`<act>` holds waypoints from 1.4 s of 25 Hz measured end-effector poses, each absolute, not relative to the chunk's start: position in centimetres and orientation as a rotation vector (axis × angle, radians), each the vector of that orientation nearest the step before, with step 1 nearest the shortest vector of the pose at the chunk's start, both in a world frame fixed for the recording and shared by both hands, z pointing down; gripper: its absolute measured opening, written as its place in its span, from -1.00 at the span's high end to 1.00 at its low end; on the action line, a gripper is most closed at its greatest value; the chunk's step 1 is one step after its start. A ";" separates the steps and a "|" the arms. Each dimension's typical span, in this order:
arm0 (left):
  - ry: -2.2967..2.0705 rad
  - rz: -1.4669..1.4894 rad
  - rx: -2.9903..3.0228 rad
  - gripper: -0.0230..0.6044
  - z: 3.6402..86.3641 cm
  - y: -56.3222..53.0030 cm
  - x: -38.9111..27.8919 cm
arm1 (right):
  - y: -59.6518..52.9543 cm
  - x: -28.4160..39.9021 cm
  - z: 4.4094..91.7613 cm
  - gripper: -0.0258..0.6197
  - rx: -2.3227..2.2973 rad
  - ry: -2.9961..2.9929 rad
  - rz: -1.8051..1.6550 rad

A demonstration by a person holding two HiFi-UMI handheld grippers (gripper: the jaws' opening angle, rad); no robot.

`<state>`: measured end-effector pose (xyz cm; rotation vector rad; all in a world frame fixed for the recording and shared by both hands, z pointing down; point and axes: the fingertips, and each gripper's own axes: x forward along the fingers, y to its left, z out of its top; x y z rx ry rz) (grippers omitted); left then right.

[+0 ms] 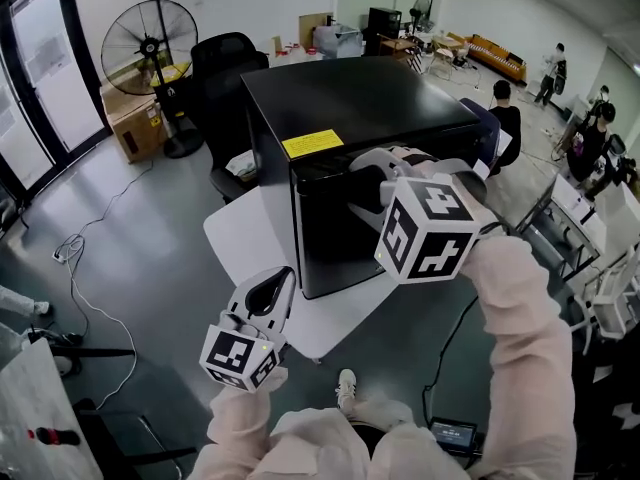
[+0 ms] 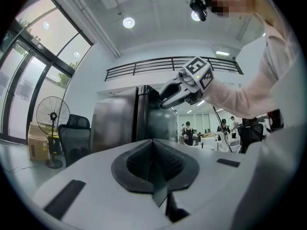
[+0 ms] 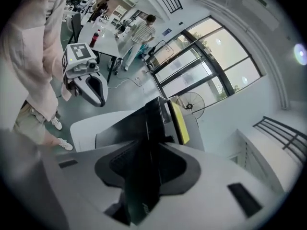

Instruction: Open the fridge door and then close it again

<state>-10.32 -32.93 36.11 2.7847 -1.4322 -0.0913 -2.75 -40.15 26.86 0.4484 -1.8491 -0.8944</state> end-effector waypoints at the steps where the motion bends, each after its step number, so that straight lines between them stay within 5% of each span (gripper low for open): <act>1: -1.424 -0.094 2.788 0.89 36.1 -32.9 -10.2 | -40.1 -2.8 26.9 0.52 0.447 -1.843 -0.892; 5: -1.393 -0.098 2.805 0.89 36.0 -32.3 -9.8 | -39.4 -2.6 27.5 0.29 0.416 -1.815 -0.875; 35: -1.308 -0.186 2.767 0.89 37.9 -25.4 -13.2 | -39.2 -2.5 27.7 0.47 0.774 -1.603 -0.980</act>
